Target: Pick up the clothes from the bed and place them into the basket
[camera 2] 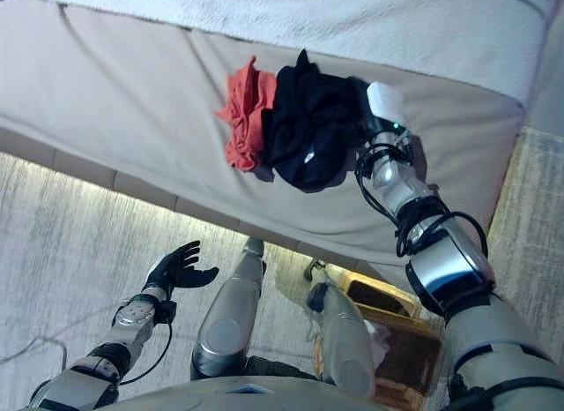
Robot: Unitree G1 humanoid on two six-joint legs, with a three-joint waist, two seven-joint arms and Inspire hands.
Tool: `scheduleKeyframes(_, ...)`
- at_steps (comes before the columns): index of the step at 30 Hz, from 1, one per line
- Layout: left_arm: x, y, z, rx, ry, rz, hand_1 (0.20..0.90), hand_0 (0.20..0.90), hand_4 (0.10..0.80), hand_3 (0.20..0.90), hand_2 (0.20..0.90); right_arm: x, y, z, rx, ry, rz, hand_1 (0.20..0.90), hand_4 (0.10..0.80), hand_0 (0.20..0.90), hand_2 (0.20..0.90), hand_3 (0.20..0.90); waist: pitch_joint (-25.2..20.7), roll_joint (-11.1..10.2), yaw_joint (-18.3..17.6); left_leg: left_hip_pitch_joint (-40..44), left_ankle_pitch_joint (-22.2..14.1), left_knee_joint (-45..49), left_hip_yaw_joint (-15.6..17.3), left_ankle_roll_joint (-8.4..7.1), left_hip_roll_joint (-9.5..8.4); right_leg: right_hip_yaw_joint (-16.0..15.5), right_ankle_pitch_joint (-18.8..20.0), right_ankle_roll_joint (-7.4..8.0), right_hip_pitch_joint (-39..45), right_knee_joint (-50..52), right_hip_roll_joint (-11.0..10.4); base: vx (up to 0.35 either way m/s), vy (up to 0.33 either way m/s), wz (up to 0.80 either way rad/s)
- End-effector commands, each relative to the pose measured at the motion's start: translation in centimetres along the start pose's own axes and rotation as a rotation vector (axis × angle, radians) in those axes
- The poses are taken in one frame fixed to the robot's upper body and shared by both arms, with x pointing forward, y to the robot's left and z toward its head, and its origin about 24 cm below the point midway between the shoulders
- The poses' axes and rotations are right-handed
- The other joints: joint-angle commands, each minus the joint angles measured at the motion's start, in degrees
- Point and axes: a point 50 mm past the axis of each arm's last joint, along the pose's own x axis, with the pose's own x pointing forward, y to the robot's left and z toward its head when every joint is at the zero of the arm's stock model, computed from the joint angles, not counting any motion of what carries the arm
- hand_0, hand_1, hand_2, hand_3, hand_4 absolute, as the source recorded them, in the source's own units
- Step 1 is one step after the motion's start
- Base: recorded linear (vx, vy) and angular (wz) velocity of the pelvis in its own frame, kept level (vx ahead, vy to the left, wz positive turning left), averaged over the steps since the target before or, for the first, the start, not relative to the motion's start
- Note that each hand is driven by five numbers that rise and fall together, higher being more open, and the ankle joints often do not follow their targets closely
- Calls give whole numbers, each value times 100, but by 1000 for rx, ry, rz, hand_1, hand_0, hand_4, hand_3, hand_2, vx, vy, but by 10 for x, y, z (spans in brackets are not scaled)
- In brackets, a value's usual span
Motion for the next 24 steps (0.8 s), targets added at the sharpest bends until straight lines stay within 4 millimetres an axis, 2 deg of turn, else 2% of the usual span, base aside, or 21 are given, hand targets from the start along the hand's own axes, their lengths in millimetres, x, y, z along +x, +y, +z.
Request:
scheduleKeyframes(1, -12, 6, -14, -26, 0, -2, 900, 900, 800, 900, 900, 18, -46, 6, -73, -60, -135, 900, 800, 900, 900, 900, -270, 244, -68, -808, -707, 1176, 636, 637, -361, 161, 56, 83, -475, 656, -114, 67, 7, 14)
scheduleKeyframes(5, -9, 4, -5, -60, -34, -3, 900, 900, 800, 900, 900, 31, -72, 21, -13, -113, -167, 900, 800, 900, 900, 900, -137, 419, -15, -1386, -809, 1723, 581, 710, -351, 310, -133, 43, -1140, 1324, -252, -6, 20, 9)
scheduleKeyframes(8, -11, 1, -6, -78, -44, -16, 900, 900, 800, 900, 900, 35, -91, 45, 112, -254, -210, 900, 800, 900, 900, 900, -61, 544, -35, -1730, -883, 2018, 562, 772, -373, 428, -270, -24, -1551, 1714, -267, -27, 30, 3)
scheduleKeyframes(11, -13, 4, -7, -89, -41, -12, 900, 900, 800, 900, 900, 34, -96, 56, 180, -316, -219, 900, 800, 900, 900, 900, -40, 584, -65, -1822, -898, 2092, 554, 772, -365, 460, -345, -64, -1662, 1855, -242, -4, 31, -11)
scheduleKeyframes(12, -14, 7, -8, -94, -36, -9, 900, 900, 800, 900, 900, 33, -95, 60, 206, -336, -205, 851, 742, 851, 851, 842, -50, 580, -86, -1794, -882, 2050, 558, 766, -347, 476, -374, -78, -1658, 1862, -204, 0, 0, 0)
scheduleKeyframes(13, -15, 8, -9, -95, -35, -10, 900, 900, 800, 900, 900, 32, -95, 60, 207, -343, -203, 672, 534, 672, 672, 634, -51, 578, -93, -1778, -876, 2032, 559, 765, -341, 480, -382, -82, -1651, 1862, -195, 0, 0, 0)
scheduleKeyframes(14, -15, 10, -9, -96, -32, -7, 900, 900, 800, 900, 900, 30, -93, 61, 215, -346, -204, 556, 399, 556, 556, 499, -52, 575, -107, -1727, -856, 1990, 548, 757, -333, 485, -387, -96, -1595, 1827, -160, 0, 0, 0)
scheduleKeyframes(15, -16, 11, -11, -98, -29, -4, 900, 900, 800, 900, 900, 30, -92, 60, 224, -341, -200, 300, 100, 300, 300, 200, -53, 576, -112, -1683, -845, 1962, 540, 751, -331, 485, -385, -101, -1548, 1799, -144, 49, -9, -8)
scheduleKeyframes(18, -20, 14, -18, -96, -18, -3, 900, 900, 800, 900, 900, 29, -91, 46, 265, -270, -227, 300, 100, 300, 300, 200, -82, 585, -108, -1481, -839, 1900, 510, 700, -313, 424, -379, -132, -1260, 1629, -107, 77, -33, -15)
scheduleKeyframes(21, -21, 16, -19, -91, -22, -4, 900, 900, 800, 900, 900, 29, -92, 31, 286, -195, -249, 300, 100, 300, 300, 200, -145, 571, -112, -1234, -803, 1716, 493, 655, -288, 391, -352, -138, -945, 1365, -35, 41, -26, 49)
scheduleKeyframes(23, -20, 15, -18, -88, -26, -5, 900, 900, 800, 900, 900, 29, -92, 23, 290, -155, -267, 300, 100, 300, 300, 200, -171, 565, -115, -1118, -776, 1609, 479, 626, -286, 387, -320, -137, -791, 1198, 8, -22, -15, -45)
scheduleKeyframes(24, -20, 16, -17, -90, -28, -2, 900, 900, 800, 900, 900, 28, -95, 16, 307, -123, -283, 300, 100, 300, 300, 200, -207, 561, -125, -1064, -535, 1400, 494, 623, -281, 318, -111, -187, -702, 945, 30, -70, 1, 3)
